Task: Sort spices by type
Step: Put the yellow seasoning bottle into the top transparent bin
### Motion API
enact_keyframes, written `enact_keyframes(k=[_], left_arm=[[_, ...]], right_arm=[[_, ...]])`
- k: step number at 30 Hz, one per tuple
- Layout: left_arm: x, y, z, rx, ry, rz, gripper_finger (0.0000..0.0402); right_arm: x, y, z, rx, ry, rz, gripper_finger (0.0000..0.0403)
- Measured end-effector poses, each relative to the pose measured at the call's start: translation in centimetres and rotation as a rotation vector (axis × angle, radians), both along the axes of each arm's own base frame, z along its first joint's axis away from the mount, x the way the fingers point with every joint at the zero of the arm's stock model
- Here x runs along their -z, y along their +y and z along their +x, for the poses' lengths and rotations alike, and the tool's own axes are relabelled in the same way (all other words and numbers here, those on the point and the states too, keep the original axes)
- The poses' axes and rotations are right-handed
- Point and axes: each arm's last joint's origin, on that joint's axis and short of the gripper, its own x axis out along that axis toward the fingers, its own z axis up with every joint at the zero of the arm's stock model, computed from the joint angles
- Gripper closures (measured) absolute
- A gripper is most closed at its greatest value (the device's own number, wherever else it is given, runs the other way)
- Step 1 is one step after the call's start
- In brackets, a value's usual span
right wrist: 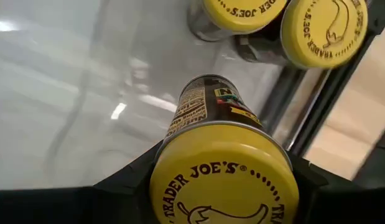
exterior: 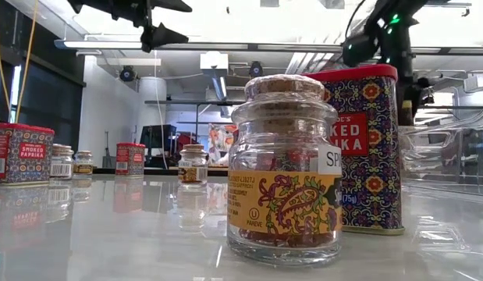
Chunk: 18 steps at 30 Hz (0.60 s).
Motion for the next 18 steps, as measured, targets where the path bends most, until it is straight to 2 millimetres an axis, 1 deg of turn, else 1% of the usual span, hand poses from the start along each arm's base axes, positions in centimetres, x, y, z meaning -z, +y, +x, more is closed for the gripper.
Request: enact_keyframes(k=[3, 7, 12, 14, 18], left_arm=[[-0.4, -0.4, -0.4, 0.047, -0.024, -0.013, 0.0059], [-0.8, -1.0, -1.4, 0.062, -0.043, -0.069, 0.0059], [-2.4, -2.4, -3.2, 0.221, -0.142, -0.137, 0.0058], [-2.9, -2.8, -4.0, 0.214, -0.173, -0.134, 0.0058], [-3.5, -3.1, -5.1, 0.138, -0.211, -0.089, 0.0058]], right_arm=[[0.8, -0.9, 0.2, -0.026, 0.014, 0.026, 0.0195], [1.0, -1.4, 0.1, -0.031, 0.010, 0.029, 0.0195], [0.8, -1.6, -0.2, -0.036, -0.008, 0.034, 0.0195], [0.8, -1.7, -0.4, -0.028, -0.008, 0.035, 0.0195], [0.9, -2.1, -0.9, 0.036, -0.013, 0.033, 0.0195]])
